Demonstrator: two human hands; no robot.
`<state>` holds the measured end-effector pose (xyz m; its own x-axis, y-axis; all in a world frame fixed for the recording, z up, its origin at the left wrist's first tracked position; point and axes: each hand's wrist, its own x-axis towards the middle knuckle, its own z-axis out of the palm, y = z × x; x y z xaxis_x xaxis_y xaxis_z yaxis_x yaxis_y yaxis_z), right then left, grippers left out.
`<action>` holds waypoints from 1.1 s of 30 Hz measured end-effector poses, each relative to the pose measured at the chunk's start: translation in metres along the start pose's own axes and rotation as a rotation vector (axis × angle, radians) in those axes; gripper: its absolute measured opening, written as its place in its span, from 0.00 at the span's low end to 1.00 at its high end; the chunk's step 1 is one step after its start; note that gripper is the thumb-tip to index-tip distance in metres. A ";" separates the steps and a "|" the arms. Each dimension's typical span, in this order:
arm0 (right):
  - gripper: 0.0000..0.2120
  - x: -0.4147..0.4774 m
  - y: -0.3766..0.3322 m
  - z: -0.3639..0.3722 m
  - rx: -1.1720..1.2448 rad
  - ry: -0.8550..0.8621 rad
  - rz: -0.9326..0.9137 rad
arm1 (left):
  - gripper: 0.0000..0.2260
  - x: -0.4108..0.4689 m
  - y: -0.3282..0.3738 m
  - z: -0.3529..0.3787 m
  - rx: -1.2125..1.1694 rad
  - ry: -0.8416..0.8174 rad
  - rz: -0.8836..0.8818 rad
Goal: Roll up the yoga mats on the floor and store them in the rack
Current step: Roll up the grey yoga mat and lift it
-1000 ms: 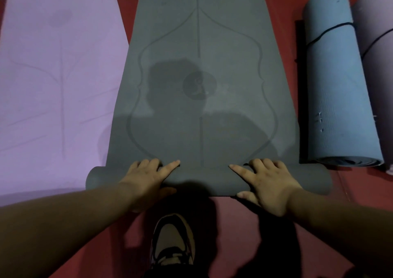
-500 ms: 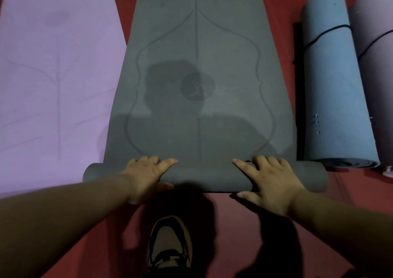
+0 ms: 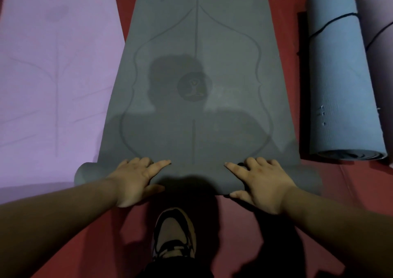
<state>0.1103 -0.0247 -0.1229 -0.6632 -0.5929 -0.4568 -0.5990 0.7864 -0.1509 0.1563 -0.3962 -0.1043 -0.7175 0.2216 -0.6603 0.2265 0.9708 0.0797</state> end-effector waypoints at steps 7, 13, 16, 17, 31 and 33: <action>0.39 0.021 0.015 -0.011 0.099 -0.100 -0.012 | 0.43 0.000 0.000 0.014 0.027 0.164 -0.026; 0.39 0.025 0.017 -0.007 0.094 -0.045 -0.028 | 0.41 0.008 0.005 0.006 0.081 0.144 -0.072; 0.38 0.019 0.015 -0.002 0.028 0.042 -0.036 | 0.41 0.010 0.005 0.002 0.081 0.106 -0.074; 0.37 0.017 0.014 0.002 -0.005 0.101 -0.049 | 0.41 0.011 0.004 0.001 0.080 0.087 -0.075; 0.38 0.028 0.025 -0.006 -0.008 0.046 -0.083 | 0.40 0.009 0.009 0.014 0.102 0.202 -0.091; 0.38 0.031 0.027 -0.010 0.007 0.028 -0.085 | 0.44 0.012 0.008 0.010 0.094 0.171 -0.114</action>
<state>0.0692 -0.0241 -0.1326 -0.6226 -0.6620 -0.4171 -0.6506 0.7342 -0.1940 0.1563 -0.3868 -0.1195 -0.8413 0.1313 -0.5244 0.1925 0.9792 -0.0636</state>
